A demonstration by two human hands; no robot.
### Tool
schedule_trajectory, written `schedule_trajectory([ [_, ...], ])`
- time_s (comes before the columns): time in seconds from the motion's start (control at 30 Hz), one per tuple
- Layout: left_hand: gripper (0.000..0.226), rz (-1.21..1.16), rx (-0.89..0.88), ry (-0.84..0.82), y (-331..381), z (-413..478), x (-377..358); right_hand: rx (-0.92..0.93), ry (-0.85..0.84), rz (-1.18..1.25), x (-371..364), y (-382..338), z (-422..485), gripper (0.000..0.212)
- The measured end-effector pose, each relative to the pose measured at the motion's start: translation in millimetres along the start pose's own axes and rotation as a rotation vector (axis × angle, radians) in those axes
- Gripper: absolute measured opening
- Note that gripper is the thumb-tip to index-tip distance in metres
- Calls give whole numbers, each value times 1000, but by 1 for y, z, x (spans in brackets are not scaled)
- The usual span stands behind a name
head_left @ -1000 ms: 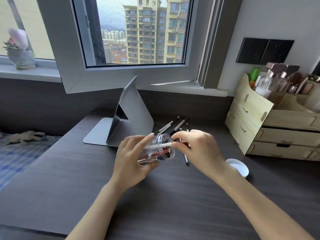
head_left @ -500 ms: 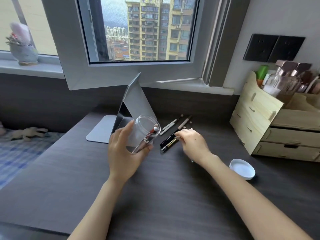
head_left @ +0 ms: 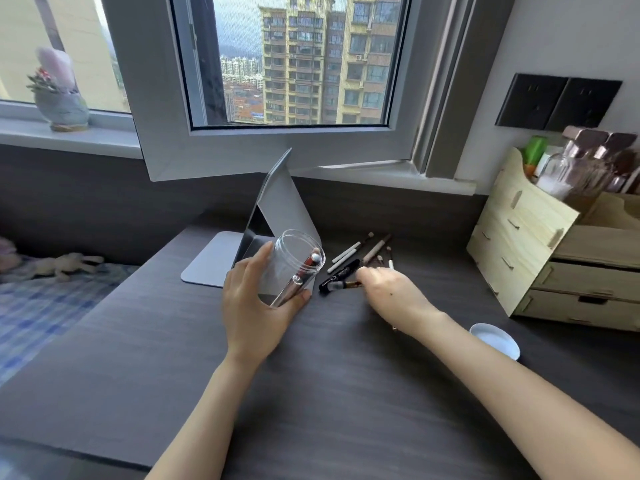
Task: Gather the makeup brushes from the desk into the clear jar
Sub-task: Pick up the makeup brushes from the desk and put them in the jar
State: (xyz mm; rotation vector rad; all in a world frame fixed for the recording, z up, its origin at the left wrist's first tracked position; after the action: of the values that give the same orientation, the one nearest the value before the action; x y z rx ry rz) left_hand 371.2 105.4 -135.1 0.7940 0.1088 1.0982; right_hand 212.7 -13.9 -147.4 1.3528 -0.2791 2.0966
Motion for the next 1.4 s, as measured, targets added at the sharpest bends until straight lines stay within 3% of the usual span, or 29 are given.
schedule_trajectory([
  [0.1,76,-6,-4,-13,-1,-1,-2,-209,218,278,41,20,-20,7],
  [0.23,76,47,-74,-56,5,-5,-8,-171,357,295,99,8,-32,19],
  [0.37,72,112,-257,-133,25,-13,-18,-57,237,347,110,-17,-24,23],
  [0.5,73,125,-328,-201,32,-19,-27,-23,90,520,93,-43,-19,22],
  [0.7,73,93,-269,-160,27,-15,-21,-120,20,814,83,-48,-20,25],
  [0.83,74,83,-166,-114,14,-7,-13,-360,158,1202,77,-14,-11,25],
  [0.9,76,63,-68,-72,2,-3,-8,-514,216,1069,51,16,-5,25],
  [0.97,77,35,-2,-26,-5,0,-2,-554,124,754,20,33,5,26],
  [1.17,76,-28,58,65,-7,2,9,-335,-243,149,-54,27,31,47],
  [1.3,76,-32,53,48,-8,3,7,-156,-230,-104,-55,16,43,31],
  [1.37,76,-31,51,29,-8,2,4,-84,-208,-237,-49,9,46,8],
  [1.4,75,-31,51,23,-8,2,3,-68,-211,-276,-49,9,45,8],
])
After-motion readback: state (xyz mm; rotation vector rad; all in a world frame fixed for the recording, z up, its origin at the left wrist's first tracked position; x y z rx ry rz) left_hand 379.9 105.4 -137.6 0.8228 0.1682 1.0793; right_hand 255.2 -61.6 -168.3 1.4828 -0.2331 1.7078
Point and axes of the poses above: each hand's wrist, its own z-axis towards the middle knuckle, its own x-axis out of the back of the hand, y = z × x, the point moved 9 cm from there along z, towards the middle knuckle, and after that the axes turned 3 degrees about z, right-handed, at the moved point
